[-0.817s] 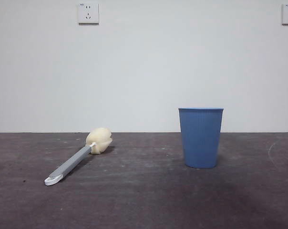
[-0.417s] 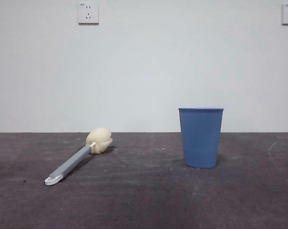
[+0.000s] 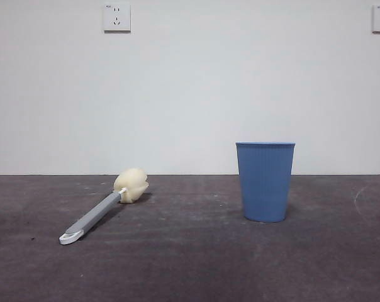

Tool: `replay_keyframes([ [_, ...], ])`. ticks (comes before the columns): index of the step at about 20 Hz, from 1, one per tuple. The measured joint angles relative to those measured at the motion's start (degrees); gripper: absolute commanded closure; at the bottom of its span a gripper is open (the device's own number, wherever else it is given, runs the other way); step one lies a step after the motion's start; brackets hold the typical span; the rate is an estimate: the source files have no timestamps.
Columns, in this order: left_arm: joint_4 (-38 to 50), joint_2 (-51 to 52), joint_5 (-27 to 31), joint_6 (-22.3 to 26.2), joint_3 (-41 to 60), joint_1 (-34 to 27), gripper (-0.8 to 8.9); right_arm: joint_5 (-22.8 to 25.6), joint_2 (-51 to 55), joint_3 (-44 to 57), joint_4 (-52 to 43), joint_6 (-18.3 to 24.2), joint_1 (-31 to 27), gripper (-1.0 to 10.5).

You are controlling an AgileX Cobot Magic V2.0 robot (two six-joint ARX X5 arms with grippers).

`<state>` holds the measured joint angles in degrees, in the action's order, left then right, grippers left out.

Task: Pick up the cup brush,pick up the cup,insert the brush into the cup,clean the cup,put the cup brush back,put the cup back to the fixed position on the table

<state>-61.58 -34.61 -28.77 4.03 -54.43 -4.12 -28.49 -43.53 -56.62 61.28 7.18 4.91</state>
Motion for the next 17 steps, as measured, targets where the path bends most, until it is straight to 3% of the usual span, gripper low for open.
replay_keyframes([
  [6,-3.1,0.0,0.0,1.9,0.0,0.0,8.11,0.0,0.0,0.0,0.0,0.2,0.0,9.4],
  [7,-3.1,0.0,0.0,1.9,0.0,0.0,7.82,0.0,0.0,0.0,0.0,0.2,0.0,9.0],
  [8,-3.1,0.0,0.0,1.9,0.0,0.0,6.48,0.0,0.0,0.0,0.0,0.2,0.0,7.5],
  [10,-3.1,0.0,0.1,1.9,0.0,0.0,2.88,0.0,0.0,0.0,0.0,0.2,0.0,4.1],
  [11,-3.1,0.0,0.1,1.9,0.0,0.0,2.41,0.0,0.0,0.0,0.0,0.1,0.0,3.1],
  [17,-2.6,0.0,0.0,1.9,0.0,0.7,2.43,-3.0,0.0,0.0,0.0,-0.8,0.0,2.9],
])
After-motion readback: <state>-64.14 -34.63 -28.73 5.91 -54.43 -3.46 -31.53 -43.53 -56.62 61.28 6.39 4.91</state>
